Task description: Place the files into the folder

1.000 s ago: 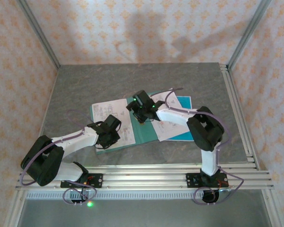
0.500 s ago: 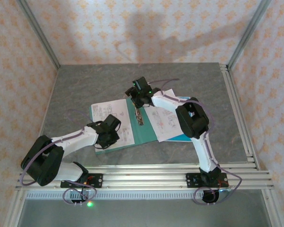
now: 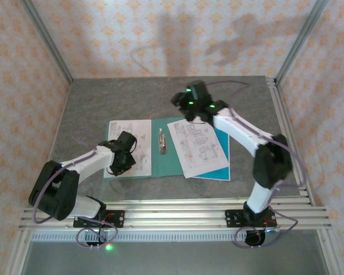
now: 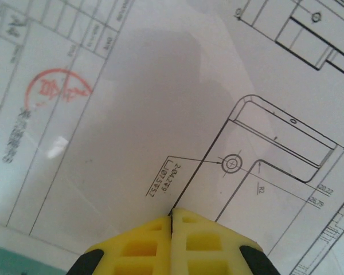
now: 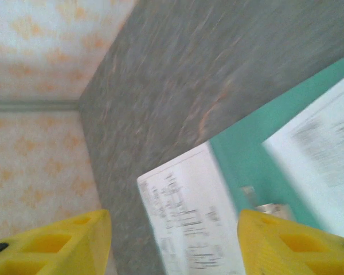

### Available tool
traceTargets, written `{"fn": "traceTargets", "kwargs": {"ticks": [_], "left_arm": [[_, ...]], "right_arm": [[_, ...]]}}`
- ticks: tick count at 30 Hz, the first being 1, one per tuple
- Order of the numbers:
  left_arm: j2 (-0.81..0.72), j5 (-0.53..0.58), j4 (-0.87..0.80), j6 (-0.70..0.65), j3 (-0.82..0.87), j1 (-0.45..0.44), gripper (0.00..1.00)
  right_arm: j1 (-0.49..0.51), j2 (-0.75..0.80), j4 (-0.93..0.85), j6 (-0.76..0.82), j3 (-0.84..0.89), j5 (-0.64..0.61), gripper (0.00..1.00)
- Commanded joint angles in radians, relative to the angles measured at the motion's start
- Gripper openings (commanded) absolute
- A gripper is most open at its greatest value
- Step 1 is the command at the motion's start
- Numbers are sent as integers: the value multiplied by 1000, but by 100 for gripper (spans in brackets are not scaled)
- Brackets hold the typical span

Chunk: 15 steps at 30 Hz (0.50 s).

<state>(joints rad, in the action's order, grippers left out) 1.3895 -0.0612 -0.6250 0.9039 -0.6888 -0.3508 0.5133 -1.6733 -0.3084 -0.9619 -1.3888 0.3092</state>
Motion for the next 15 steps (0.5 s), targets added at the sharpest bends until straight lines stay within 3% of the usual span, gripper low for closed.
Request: {"fn": "traceTargets", "kwargs": {"ticks": [1,7,15], "left_arm": [[-15,63,-126,-54,-87,0,0],[-13,-15,-95,43,-214,-139,0],[218,-107,61,96,-305,-194,0]], "right_arm": [[-138,86,-86,86,192,-39,58],[-310,117,-178,271,335,-26,60],[-376,1,-161,295,382,-4,68]]}}
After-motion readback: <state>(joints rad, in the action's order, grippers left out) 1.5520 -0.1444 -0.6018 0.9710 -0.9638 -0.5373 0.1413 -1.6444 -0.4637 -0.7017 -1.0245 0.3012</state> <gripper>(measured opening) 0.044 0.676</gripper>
